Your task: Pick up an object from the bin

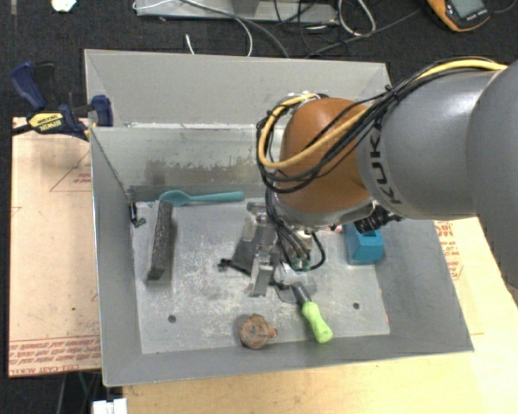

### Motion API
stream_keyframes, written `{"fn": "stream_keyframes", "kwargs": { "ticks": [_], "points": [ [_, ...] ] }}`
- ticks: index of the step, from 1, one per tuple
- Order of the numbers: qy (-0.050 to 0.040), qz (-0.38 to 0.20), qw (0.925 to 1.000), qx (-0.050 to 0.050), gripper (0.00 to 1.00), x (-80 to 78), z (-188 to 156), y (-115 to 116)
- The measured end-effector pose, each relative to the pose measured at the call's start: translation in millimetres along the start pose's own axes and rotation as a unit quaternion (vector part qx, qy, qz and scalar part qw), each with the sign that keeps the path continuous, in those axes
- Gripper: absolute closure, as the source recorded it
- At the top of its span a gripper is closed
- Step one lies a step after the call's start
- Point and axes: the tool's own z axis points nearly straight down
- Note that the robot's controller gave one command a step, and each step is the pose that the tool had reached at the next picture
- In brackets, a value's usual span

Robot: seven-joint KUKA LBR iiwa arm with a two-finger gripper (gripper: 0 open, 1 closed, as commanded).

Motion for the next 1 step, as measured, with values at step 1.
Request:
{"fn": "stream_keyframes", "kwargs": {
  "ticks": [1],
  "points": [
    [0.0034,-0.038,0.9993,0.001,0.00,-12.8,45.1,-43.7]
  ]
}}
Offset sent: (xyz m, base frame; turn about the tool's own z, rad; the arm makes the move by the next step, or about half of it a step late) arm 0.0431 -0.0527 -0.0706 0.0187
